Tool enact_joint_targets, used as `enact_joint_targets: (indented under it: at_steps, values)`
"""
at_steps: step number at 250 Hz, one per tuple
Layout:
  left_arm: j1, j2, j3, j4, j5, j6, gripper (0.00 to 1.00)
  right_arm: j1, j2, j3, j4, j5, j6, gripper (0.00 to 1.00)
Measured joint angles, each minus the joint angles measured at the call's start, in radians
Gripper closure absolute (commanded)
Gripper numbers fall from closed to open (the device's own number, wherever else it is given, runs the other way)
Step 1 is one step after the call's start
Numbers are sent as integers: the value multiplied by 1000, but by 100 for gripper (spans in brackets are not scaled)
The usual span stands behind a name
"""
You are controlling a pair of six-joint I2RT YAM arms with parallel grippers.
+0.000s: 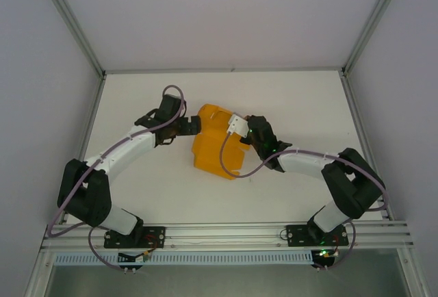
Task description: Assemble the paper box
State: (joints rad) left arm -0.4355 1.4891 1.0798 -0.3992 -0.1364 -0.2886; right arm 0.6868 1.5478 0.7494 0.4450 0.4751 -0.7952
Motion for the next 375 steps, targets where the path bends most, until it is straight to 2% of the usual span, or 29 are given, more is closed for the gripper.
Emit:
enact_joint_targets:
  at_steps: [27,73,160,250,275,310,349,375]
  values:
    - [9,39,-8,3,-8,-11,6,0,-5,0,-11,-1,11,100]
    - [9,99,-10,7,-8,-14,3,0,-7,0,-44,-13,31,100]
    - [-19,197,11,84,104,-6,2,-3,-14,0,-82,-67,59,100]
    - [-68,275,43,88,63,-6,0,-7,-11,1,-110,-59,54,100]
    - [-68,258,35,90,74,-6,0,-6,4,13,-106,-32,-3,100]
    - [-68,134,-14,90,122,-11,0,0,41,31,-45,29,-148,100]
    - [-48,-19,-62,100,140,-36,0,23,106,31,119,109,-343,100]
    - [4,-68,-85,98,138,-61,0,40,166,31,241,143,-457,100]
